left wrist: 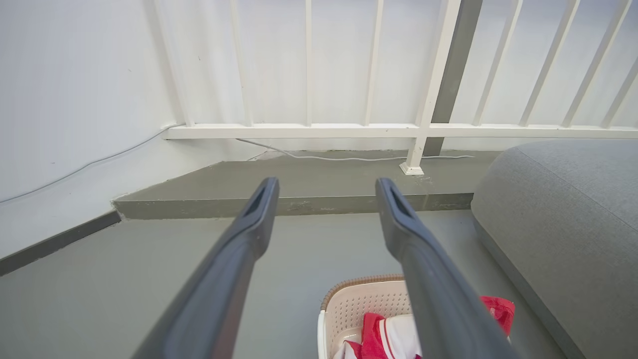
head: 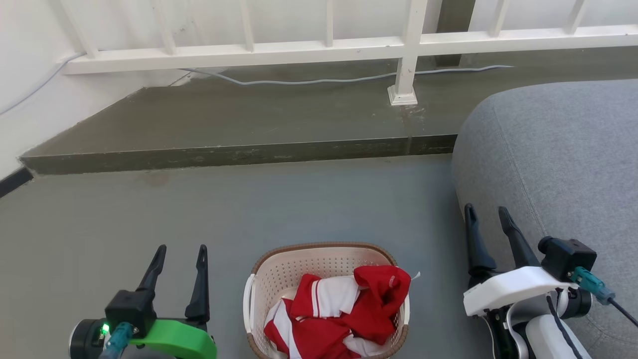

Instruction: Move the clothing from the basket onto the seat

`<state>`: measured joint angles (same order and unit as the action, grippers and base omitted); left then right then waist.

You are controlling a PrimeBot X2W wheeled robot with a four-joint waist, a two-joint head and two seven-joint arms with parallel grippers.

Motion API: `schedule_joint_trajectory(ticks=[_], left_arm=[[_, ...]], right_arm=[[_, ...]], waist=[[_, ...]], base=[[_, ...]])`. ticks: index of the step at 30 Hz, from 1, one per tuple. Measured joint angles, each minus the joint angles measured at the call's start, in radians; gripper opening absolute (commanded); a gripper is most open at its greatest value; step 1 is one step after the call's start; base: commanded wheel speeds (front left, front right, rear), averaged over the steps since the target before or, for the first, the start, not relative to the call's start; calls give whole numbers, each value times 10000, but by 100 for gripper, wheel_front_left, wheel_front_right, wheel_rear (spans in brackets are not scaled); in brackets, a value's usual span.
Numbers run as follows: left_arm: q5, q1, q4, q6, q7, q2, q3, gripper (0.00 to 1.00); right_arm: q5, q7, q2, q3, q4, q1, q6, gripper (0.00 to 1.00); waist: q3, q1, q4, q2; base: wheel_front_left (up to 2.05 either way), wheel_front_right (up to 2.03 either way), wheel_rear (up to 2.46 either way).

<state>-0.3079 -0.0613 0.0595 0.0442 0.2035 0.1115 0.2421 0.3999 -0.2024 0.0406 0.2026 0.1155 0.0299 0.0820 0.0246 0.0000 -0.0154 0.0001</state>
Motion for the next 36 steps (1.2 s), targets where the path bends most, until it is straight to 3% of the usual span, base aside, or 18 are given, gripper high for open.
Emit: schedule_joint_trajectory(ticks=[14, 36], left_arm=[[1666, -81, -226, 150, 454, 79, 265, 100], [1666, -105, -213, 150, 454, 92, 180, 100]], right_arm=[[-1904, -481, 36, 326, -412, 6, 339, 100], [-1998, -493, 40, 290, -445, 29, 341, 100]], waist=[[16, -1, -37, 0], [1, 0, 48, 0]], base=[[0, 0, 0], [0, 0, 0]])
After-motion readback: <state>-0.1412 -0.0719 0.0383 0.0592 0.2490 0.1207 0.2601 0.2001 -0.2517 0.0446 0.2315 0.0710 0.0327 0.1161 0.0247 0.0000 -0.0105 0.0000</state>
